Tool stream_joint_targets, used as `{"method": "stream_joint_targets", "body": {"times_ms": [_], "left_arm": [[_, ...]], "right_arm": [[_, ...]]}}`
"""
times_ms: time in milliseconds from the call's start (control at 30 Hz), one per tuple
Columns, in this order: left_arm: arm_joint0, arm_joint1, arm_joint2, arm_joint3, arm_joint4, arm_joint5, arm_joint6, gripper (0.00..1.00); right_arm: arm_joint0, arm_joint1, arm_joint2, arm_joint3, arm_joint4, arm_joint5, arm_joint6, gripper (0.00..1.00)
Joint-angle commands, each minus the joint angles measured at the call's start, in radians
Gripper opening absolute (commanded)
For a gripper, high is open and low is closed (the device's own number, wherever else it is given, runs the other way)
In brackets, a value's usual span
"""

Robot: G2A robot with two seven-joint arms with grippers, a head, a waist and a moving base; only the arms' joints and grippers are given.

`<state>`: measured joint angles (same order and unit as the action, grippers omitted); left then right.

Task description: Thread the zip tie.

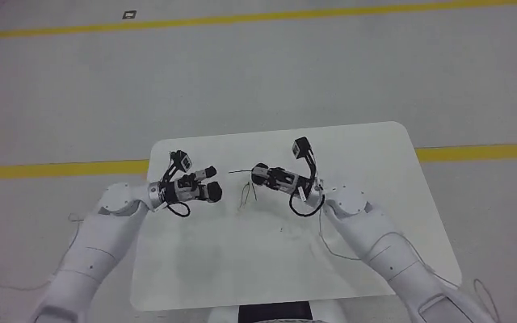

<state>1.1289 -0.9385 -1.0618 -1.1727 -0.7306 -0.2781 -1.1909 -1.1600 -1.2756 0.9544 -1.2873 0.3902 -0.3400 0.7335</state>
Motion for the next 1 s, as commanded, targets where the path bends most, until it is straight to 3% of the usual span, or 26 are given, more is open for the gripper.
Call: {"method": "stream_joint_targets", "body": {"times_ms": [0,100,300,467,967], "left_arm": [[0.006,-0.001,0.002,0.0,-0.013,0.011,0.011,1.0],[0.012,-0.003,0.005,0.008,-0.021,0.015,0.012,1.0],[0.008,-0.019,0.029,0.053,-0.144,0.005,-0.105,1.0],[-0.019,-0.039,0.059,0.106,-0.218,-0.007,-0.18,1.0],[-0.019,-0.039,0.059,0.106,-0.218,-0.007,-0.18,1.0]], "right_arm": [[-0.005,-0.001,-0.002,-0.007,-0.004,0.0,-0.007,0.0],[-0.019,-0.004,0.001,-0.034,0.012,0.0,-0.008,0.0],[-0.041,-0.021,0.029,-0.048,0.082,0.0,0.087,0.0],[-0.036,-0.049,0.027,-0.012,0.115,0.0,0.158,0.0],[-0.044,-0.05,0.026,-0.017,0.112,0.005,0.141,0.0]]}}
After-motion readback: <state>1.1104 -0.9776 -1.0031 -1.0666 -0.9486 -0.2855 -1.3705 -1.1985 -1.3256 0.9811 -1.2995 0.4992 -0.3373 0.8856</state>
